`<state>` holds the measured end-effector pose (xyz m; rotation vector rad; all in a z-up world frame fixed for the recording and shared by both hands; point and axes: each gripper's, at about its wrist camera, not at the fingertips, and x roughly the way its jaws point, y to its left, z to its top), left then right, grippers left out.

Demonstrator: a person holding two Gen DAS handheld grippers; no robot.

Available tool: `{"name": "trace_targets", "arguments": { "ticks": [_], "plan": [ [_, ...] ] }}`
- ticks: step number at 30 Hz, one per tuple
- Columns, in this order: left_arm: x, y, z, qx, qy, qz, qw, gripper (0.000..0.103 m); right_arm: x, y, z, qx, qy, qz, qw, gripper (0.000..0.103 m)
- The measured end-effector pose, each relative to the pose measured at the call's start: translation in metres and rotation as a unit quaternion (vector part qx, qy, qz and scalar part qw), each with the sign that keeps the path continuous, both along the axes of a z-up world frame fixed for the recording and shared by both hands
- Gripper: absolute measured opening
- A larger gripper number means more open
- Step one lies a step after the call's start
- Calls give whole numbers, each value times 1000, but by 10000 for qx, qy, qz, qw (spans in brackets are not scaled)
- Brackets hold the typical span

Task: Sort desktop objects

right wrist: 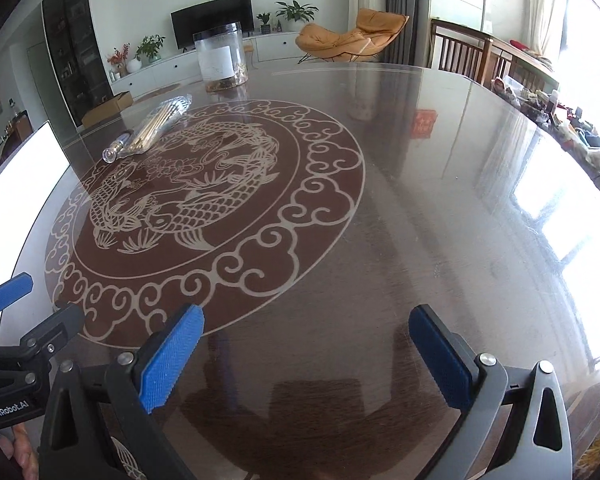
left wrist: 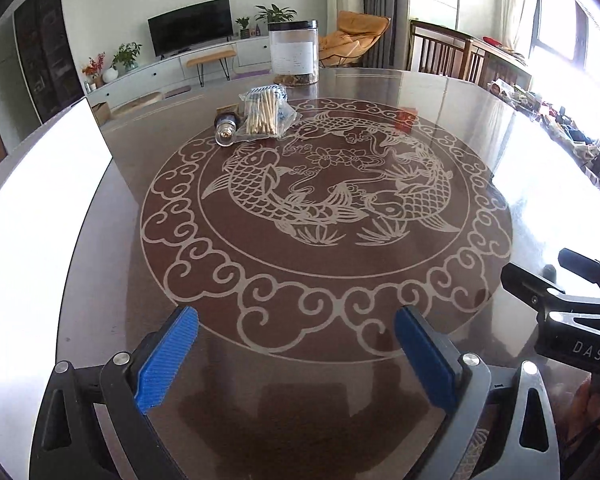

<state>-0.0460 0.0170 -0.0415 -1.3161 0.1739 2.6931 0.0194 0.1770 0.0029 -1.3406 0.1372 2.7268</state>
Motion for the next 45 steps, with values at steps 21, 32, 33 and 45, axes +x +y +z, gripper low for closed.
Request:
{"name": "trace_targets", "arguments": {
  "ticks": [21, 32, 33, 45],
  "plan": [
    [-16, -8, -11, 112, -330, 223, 9991, 103, -1, -4, -7, 148, -175, -46, 9997, 103],
    [-16, -8, -12, 114, -331, 221, 9991, 103, -2, -5, -7, 194, -200, -45, 9996, 103],
    [-16, -8, -12, 113, -331, 221, 9991, 103, -2, -5, -7, 193, -200, -46, 9996, 103],
    [-17, -8, -12, 114, -330, 219, 9992, 103, -2, -5, -7, 194, -200, -47, 9996, 103]
  ]
}}
